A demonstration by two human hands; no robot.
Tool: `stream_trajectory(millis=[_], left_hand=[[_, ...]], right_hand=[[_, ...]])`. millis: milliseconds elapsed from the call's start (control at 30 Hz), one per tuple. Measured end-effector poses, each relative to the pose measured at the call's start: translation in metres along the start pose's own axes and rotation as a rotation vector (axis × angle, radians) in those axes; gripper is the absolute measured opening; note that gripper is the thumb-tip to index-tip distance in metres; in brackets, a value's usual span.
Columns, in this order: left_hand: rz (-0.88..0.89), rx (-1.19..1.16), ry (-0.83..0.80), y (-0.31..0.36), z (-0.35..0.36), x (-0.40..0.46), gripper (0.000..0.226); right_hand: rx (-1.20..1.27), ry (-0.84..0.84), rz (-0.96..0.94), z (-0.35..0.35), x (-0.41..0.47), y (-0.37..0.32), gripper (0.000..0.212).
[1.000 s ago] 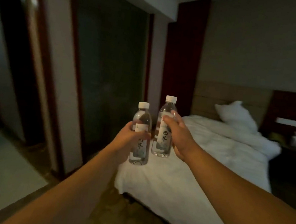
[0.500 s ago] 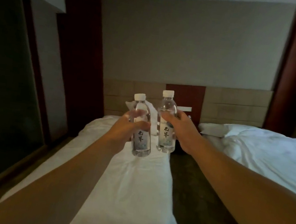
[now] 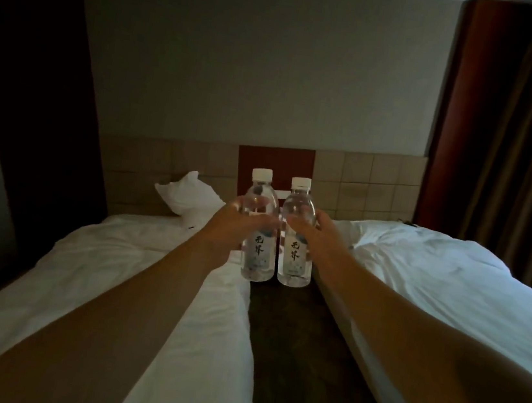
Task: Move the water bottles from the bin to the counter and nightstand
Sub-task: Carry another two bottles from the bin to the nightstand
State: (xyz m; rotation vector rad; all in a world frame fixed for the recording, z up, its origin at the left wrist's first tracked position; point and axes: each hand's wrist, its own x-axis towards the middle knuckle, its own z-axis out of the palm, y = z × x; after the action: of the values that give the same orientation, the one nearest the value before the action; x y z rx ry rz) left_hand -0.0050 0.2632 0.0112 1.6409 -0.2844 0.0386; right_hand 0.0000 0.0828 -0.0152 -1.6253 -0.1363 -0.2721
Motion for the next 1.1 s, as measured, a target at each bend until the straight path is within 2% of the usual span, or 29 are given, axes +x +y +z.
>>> stream_trajectory(millis=[100, 167, 233, 400, 533, 633, 767, 1000, 1100], left_hand=[[-0.008, 0.043, -0.046, -0.011, 0.005, 0.077, 0.058], [-0.002, 0.065, -0.074, -0.018, 0.009, 0.126, 0.055], [-0.002, 0.084, -0.077, -0.025, 0.015, 0.174, 0.053], [0.003, 0.091, -0.086, -0.053, 0.040, 0.289, 0.044], [0.021, 0.157, -0.087, -0.075, 0.062, 0.384, 0.060], [0.012, 0.187, -0.084, -0.088, 0.076, 0.460, 0.055], [0.020, 0.217, -0.068, -0.101, 0.096, 0.563, 0.033], [-0.026, 0.229, -0.064, -0.147, 0.119, 0.718, 0.037], [-0.054, 0.214, -0.058, -0.176, 0.123, 0.786, 0.046]], right_hand=[[0.008, 0.013, 0.030, -0.009, 0.072, 0.019, 0.047], [0.015, 0.018, 0.041, -0.017, 0.116, 0.029, 0.057], [0.022, 0.038, 0.027, -0.027, 0.158, 0.039, 0.054], [0.028, 0.046, 0.009, -0.061, 0.258, 0.074, 0.031], [-0.025, -0.022, -0.015, -0.095, 0.350, 0.104, 0.043], [-0.041, -0.067, -0.028, -0.121, 0.425, 0.123, 0.048], [-0.080, -0.110, -0.026, -0.149, 0.519, 0.141, 0.046], [-0.160, -0.140, -0.023, -0.182, 0.670, 0.198, 0.049], [-0.157, -0.138, -0.003, -0.189, 0.738, 0.231, 0.049]])
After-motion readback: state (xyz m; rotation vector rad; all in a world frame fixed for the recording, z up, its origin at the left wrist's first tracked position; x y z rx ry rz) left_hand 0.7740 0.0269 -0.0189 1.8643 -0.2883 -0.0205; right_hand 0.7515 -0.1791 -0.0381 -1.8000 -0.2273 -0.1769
